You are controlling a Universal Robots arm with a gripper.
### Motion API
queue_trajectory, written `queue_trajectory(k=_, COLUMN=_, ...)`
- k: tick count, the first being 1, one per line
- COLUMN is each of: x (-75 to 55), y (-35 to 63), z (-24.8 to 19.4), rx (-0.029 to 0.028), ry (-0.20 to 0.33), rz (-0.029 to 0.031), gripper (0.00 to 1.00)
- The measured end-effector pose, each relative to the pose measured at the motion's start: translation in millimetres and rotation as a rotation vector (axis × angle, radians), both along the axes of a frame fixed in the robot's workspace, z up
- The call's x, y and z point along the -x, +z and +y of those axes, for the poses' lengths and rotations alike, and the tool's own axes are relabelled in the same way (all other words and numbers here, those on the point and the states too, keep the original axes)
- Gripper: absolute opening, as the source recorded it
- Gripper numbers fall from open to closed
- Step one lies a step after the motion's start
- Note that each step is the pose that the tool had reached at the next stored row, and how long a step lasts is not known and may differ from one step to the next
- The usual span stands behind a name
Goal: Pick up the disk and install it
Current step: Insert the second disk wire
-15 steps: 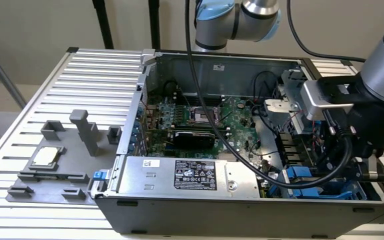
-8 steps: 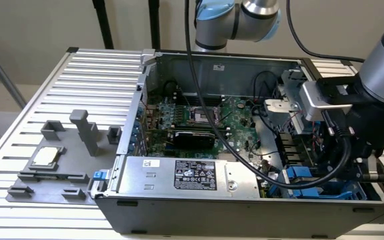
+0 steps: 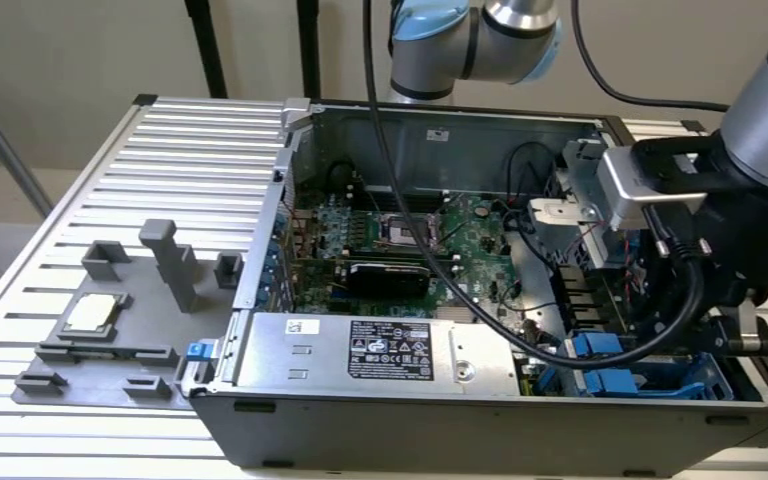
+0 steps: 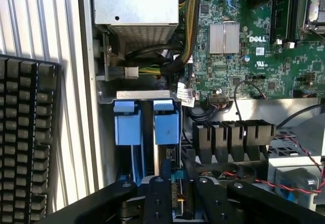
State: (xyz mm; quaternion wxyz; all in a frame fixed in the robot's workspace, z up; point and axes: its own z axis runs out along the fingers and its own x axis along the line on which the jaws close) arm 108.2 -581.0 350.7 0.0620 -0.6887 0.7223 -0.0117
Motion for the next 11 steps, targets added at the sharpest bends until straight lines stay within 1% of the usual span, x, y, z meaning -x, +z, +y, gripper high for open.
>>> queue_trajectory(k=4, x=13.3, y=0.3, z=-0.1, rx=0.0003, ry=0.004, rz=0.0, gripper=0.25)
queue_trajectory(k=6, x=16.3, y=0.3, z=-0.1, rx=0.0001, ry=0.005, rz=0.0, gripper=0.25)
queue_trajectory(k=7, x=16.2, y=0.3, z=-0.1, rx=0.0001, ry=0.005, rz=0.0, gripper=0.23)
queue_trajectory(k=8, x=16.3, y=0.3, z=-0.1, rx=0.0001, ry=0.005, rz=0.0, gripper=0.16)
queue_trajectory(k=9, x=16.2, y=0.3, z=-0.1, rx=0.0002, ry=0.006, rz=0.0, gripper=0.16)
queue_trajectory(k=10, x=16.2, y=0.3, z=-0.1, rx=0.0002, ry=0.006, rz=0.0, gripper=0.11)
queue_trajectory(k=11, x=16.3, y=0.3, z=0.0, rx=0.0002, ry=0.006, rz=0.0, gripper=0.11)
